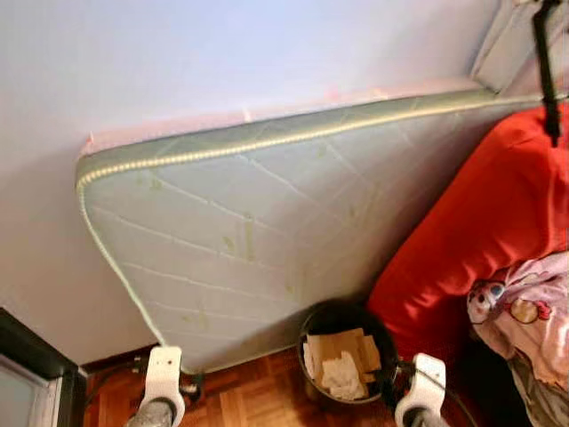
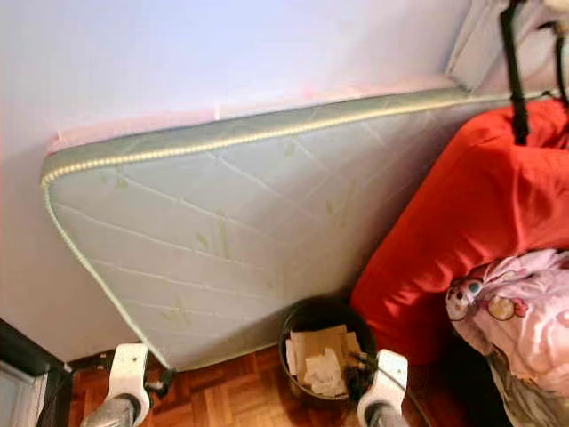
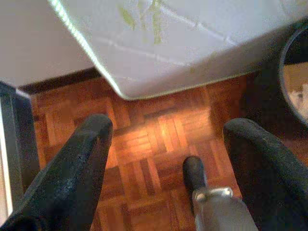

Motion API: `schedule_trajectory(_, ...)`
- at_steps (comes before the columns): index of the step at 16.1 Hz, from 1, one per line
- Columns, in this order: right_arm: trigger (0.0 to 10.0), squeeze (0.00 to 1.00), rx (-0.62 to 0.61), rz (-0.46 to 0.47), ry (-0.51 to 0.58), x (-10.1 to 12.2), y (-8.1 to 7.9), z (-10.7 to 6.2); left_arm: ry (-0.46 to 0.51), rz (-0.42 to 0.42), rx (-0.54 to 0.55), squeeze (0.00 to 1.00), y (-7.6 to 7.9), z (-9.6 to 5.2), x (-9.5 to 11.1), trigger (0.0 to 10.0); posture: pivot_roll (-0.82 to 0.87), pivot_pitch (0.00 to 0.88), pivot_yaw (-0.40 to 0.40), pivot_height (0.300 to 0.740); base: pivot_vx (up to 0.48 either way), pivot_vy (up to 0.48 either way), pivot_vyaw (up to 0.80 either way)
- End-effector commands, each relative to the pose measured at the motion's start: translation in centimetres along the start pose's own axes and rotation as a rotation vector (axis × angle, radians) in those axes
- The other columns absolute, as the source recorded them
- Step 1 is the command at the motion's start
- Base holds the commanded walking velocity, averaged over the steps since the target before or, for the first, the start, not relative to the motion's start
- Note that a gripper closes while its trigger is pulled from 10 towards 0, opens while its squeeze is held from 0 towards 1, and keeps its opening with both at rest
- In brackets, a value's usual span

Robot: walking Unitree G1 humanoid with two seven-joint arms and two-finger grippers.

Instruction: Clean up the room

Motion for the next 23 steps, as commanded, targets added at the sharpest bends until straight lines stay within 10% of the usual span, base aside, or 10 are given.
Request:
schedule_trajectory(1,10.0,0.0,-0.02,-0.01,-0.058,-1.5,0.3,-0.3,-0.055,0.007,0.039,0.0,-0.8,-0.1,-1.2,10.0,0.08,0.0,-0.001,0.74,0.0,0.0,0.0)
schedule_trajectory(10,10.0,0.0,0.02,-0.257,-0.108,-2.7,0.8,-0.7,-0.101,-0.028,0.08,0.0,-1.7,-0.2,-2.0,10.0,0.07,0.0,0.002,0.74,0.0,0.0,0.0)
schedule_trajectory(14,10.0,0.0,-0.017,-0.237,-0.134,-3.6,2.4,-1.2,-0.152,-0.083,0.145,0.0,-4.3,-1.6,-4.6,10.0,0.09,0.0,-0.047,0.74,0.0,0.0,0.0)
schedule_trajectory(23,10.0,0.0,-0.067,-0.171,-0.182,-6.1,3.4,-2.3,-0.191,-0.065,0.131,0.0,-3.4,-1.7,-5.7,10.0,0.02,0.0,0.005,0.74,0.0,0.0,0.0)
Point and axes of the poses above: a point about 5 cm out from each wrist's last joint towards the gripper, its own z axis pointing out of the wrist towards the gripper, its own x axis along the axis of the wrist's last joint, y = z × x, the point moved 6 cm from there along z, pointing out of the wrist towards the gripper, and after that the axes turned 15 degrees about -z, right-handed, at the moved point
